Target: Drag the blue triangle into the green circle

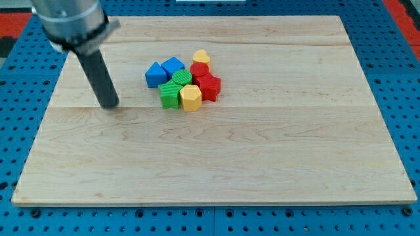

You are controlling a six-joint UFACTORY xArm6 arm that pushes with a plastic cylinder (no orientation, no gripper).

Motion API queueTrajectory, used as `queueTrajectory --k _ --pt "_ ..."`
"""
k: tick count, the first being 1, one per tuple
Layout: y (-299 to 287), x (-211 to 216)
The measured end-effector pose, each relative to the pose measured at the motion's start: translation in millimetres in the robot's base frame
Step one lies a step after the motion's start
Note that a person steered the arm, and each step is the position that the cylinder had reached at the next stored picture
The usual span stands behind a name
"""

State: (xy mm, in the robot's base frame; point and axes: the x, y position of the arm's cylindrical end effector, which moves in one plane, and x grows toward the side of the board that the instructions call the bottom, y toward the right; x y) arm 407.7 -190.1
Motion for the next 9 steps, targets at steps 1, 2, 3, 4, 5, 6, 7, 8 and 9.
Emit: queueTrajectory --k 1,2,3,4,5,6,7,8,9 --pt "-2.7 -39.2" --pt "30.9 -62.8" --pt "37.8 -73.3" --pt "45.2 -54.3" --pt "52.2 -43.7" --pt "56.7 -31.2" --pt "79.2 -9.4" --pt "91.8 4.6" --pt "55.2 6.7"
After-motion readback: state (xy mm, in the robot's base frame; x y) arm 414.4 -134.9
